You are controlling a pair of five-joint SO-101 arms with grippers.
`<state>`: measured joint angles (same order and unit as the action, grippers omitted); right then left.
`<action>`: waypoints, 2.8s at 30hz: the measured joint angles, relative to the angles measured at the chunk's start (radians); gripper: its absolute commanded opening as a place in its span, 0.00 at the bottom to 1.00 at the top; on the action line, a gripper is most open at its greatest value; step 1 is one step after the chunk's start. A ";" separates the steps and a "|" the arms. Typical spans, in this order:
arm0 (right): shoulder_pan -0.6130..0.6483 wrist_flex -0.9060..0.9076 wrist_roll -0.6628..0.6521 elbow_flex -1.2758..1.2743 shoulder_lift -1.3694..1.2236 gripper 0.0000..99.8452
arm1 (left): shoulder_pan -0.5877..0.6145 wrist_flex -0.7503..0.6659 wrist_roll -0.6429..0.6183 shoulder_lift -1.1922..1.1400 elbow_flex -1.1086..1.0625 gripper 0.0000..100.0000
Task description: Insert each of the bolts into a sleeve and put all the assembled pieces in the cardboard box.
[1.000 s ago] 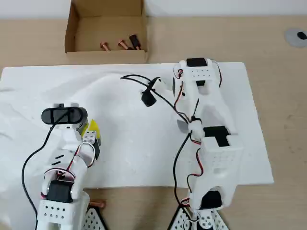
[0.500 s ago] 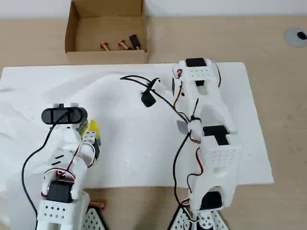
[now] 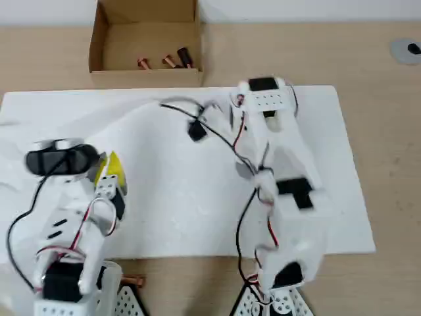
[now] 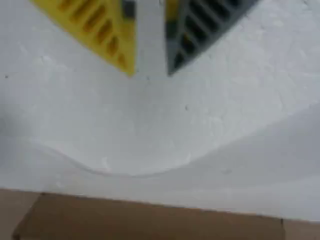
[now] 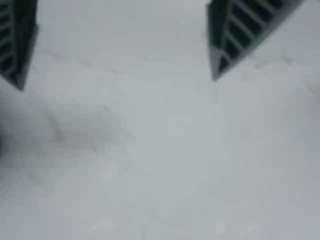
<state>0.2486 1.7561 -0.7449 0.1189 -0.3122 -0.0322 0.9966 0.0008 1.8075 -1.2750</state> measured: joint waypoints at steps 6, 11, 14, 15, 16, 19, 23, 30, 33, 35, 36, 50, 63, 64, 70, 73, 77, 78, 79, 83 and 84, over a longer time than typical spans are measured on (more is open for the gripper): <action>0.089 0.006 0.144 -0.186 0.543 0.27 | 0.066 0.126 0.046 0.008 0.089 0.05; 0.141 -0.026 0.259 -0.417 0.939 0.27 | 0.133 0.175 0.075 0.014 0.106 0.05; 0.160 -0.063 0.342 -0.551 1.152 0.27 | 0.173 0.175 0.075 0.014 0.106 0.05; 0.161 -0.075 0.364 -0.600 1.223 0.28 | 0.189 0.175 0.075 0.014 0.106 0.05; 0.163 -0.089 0.381 -0.646 1.287 0.28 | 0.206 0.175 0.075 0.014 0.106 0.05; 0.163 -0.143 0.404 -0.802 1.485 0.28 | 0.219 0.175 0.075 0.014 0.106 0.05; 0.163 -0.255 0.404 -0.976 1.745 0.28 | 0.229 0.175 0.075 0.014 0.106 0.05; 0.167 -0.330 0.408 -1.208 2.091 0.28 | 0.232 0.175 0.075 0.014 0.106 0.05; 0.167 -0.334 0.408 -1.218 2.117 0.28 | 0.232 0.175 0.075 0.014 0.106 0.05; 0.170 -0.328 0.408 -1.217 2.119 0.28 | 0.232 0.175 0.075 0.014 0.106 0.05; 0.169 -0.322 0.408 -1.223 2.119 0.28 | 0.232 0.175 0.075 0.014 0.106 0.05; 0.167 -0.293 0.414 -1.475 2.119 0.28 | 0.232 0.175 0.075 0.014 -0.206 0.05; 0.169 -0.437 0.414 -1.746 2.119 0.28 | 0.232 0.173 0.075 0.012 -0.347 0.05; 0.166 -0.437 0.414 -1.746 2.119 0.28 | 0.232 0.173 0.075 0.012 -0.347 0.05; 0.166 -0.439 0.414 -1.746 2.119 0.28 | 0.232 0.173 0.075 0.012 -0.347 0.05; 0.166 -0.439 0.414 -1.746 2.119 0.28 | 0.232 0.173 0.075 0.012 -0.347 0.05; 0.166 -0.439 0.414 -1.746 2.119 0.28 | 0.232 0.173 0.075 0.012 -0.347 0.05; 0.166 -0.439 0.414 -1.746 2.119 0.28 | 0.232 0.173 0.075 0.012 -0.347 0.05; 0.166 -0.439 0.414 -1.746 2.119 0.28 | 0.232 0.173 0.075 0.012 -0.347 0.05; 0.166 -0.439 0.414 -1.746 2.119 0.28 | 0.232 0.173 0.075 0.012 -0.347 0.05; 0.166 -0.439 0.414 -1.746 2.119 0.28 | 0.232 0.173 0.075 0.012 -0.347 0.05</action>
<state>0.4143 1.3172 -0.3307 -1.6272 1.8067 0.1995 1.1699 0.0760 1.8197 -1.6218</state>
